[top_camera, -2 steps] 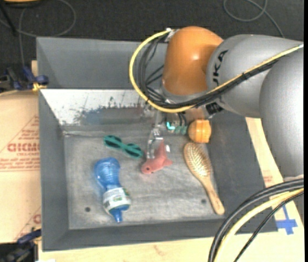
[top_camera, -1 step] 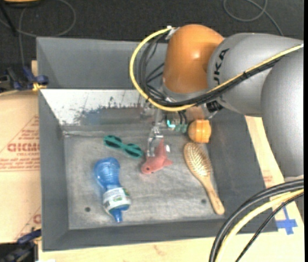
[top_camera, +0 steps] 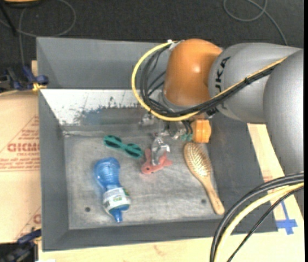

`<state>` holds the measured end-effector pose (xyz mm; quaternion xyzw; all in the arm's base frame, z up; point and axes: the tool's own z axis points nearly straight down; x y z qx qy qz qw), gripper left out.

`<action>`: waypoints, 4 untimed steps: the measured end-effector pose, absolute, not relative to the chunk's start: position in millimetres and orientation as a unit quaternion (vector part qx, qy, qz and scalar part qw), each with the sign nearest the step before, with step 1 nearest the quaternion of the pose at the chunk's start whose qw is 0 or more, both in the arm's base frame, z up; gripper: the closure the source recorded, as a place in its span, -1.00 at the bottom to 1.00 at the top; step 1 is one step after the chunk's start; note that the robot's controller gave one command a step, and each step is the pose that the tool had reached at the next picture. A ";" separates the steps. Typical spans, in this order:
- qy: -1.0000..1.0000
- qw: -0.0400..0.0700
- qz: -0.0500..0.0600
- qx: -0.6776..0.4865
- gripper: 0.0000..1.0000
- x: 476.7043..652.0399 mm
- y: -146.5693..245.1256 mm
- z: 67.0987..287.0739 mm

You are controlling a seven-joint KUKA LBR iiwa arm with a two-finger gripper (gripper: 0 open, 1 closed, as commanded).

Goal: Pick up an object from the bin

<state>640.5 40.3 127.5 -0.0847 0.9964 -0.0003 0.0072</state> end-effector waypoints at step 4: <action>0.977 0.002 0.000 -0.212 1.00 561.0 12.2 80.6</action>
Offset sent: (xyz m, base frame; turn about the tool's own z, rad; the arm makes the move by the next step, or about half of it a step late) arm -0.0139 -0.0258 -0.0571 0.1121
